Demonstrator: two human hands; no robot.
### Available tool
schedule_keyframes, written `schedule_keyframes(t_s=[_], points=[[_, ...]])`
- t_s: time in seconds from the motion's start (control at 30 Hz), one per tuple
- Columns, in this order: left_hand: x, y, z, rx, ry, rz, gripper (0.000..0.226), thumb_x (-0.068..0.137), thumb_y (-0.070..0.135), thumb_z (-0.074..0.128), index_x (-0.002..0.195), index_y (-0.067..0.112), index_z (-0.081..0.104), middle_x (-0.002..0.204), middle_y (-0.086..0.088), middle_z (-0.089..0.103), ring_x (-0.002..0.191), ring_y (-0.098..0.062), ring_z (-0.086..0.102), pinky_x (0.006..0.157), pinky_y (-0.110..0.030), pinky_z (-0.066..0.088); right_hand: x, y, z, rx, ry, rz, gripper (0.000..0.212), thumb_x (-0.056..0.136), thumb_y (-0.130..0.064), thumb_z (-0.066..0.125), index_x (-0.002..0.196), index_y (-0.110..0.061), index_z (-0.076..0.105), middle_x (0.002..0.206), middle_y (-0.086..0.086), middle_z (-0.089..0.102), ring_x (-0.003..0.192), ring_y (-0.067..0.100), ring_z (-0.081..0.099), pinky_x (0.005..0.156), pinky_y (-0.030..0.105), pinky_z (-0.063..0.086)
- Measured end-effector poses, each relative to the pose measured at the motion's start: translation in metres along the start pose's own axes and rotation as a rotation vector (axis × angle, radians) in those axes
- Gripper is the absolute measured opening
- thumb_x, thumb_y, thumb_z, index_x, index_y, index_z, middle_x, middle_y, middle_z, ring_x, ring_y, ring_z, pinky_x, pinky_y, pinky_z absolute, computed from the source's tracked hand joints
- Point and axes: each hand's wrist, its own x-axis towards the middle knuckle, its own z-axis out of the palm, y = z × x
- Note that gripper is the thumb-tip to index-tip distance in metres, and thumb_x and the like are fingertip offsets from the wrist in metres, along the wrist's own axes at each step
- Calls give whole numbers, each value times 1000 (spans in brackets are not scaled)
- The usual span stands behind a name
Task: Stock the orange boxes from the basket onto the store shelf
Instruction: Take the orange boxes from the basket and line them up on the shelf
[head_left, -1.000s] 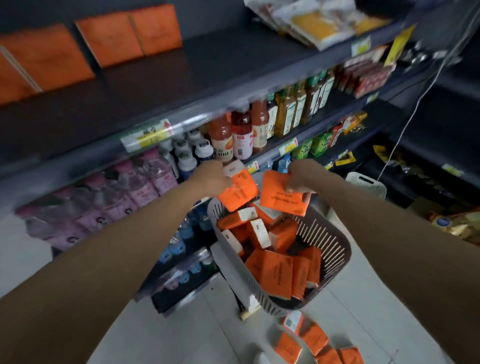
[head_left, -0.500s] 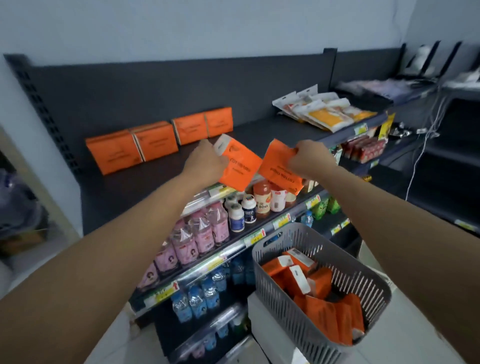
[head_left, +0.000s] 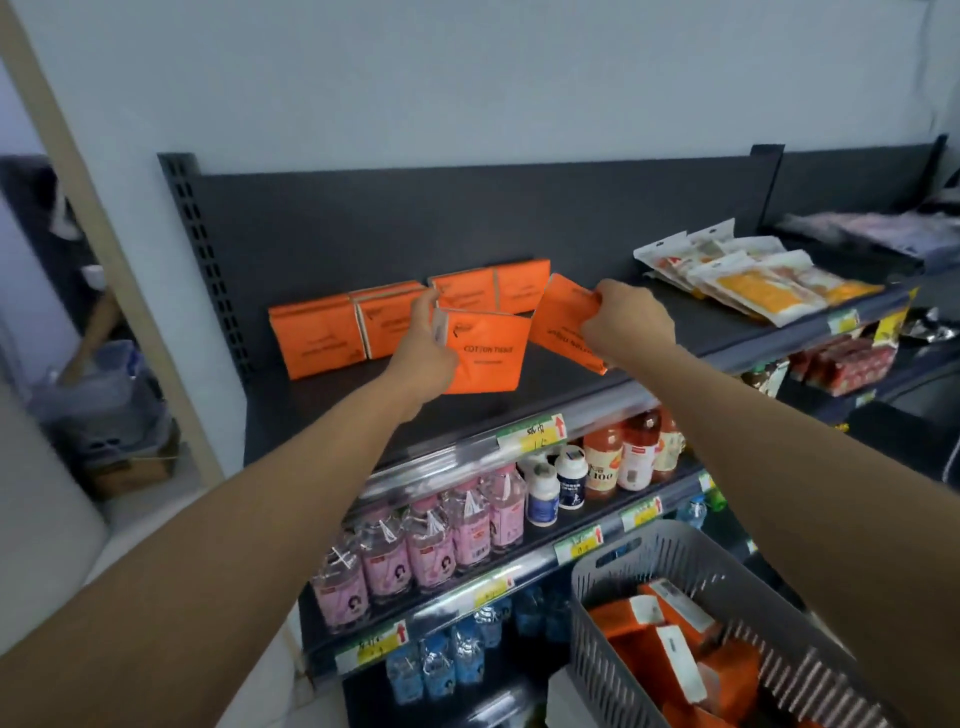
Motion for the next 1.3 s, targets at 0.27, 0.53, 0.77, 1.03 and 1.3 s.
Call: schedule_keyframes(t_s=[0.27, 0.53, 0.77, 1.03, 1.3], points=[[87, -11, 13, 80, 167, -125, 43, 87, -8, 43, 107, 29, 37, 85, 0, 48, 76, -20, 53, 51, -28, 41, 98, -3, 28, -10, -56, -84, 31, 82, -9, 45, 111, -11, 57, 116, 16, 61, 106, 38, 58, 74, 33, 41], [153, -32, 34, 271, 174, -195, 47, 87, -9, 45, 123, 21, 38, 83, 4, 48, 70, -10, 47, 58, -25, 44, 182, 15, 66, -107, -186, -169, 47, 86, -2, 47, 130, -17, 52, 128, 16, 52, 114, 36, 55, 84, 37, 48], [176, -42, 37, 600, 209, -157, 51, 83, -7, 46, 128, 16, 38, 123, -17, 51, 107, -34, 57, 82, -35, 47, 223, 12, 104, -52, -224, -219, 51, 87, -2, 46, 135, -19, 49, 134, 16, 44, 115, 36, 54, 90, 39, 47], [179, -39, 56, 1188, 309, 11, 54, 84, 0, 56, 132, 10, 34, 142, -20, 22, 93, -34, 60, 66, -37, 47, 238, 15, 124, 39, -213, -158, 56, 87, -6, 59, 136, -7, 32, 142, 18, 25, 107, 43, 57, 80, 40, 46], [203, -44, 53, 1253, 362, 21, 43, 85, 4, 60, 124, 5, 42, 135, -18, 32, 88, -30, 64, 59, -32, 40, 242, 18, 132, 94, -217, -149, 67, 85, -12, 68, 139, -7, 28, 147, 16, 15, 108, 42, 56, 84, 41, 47]])
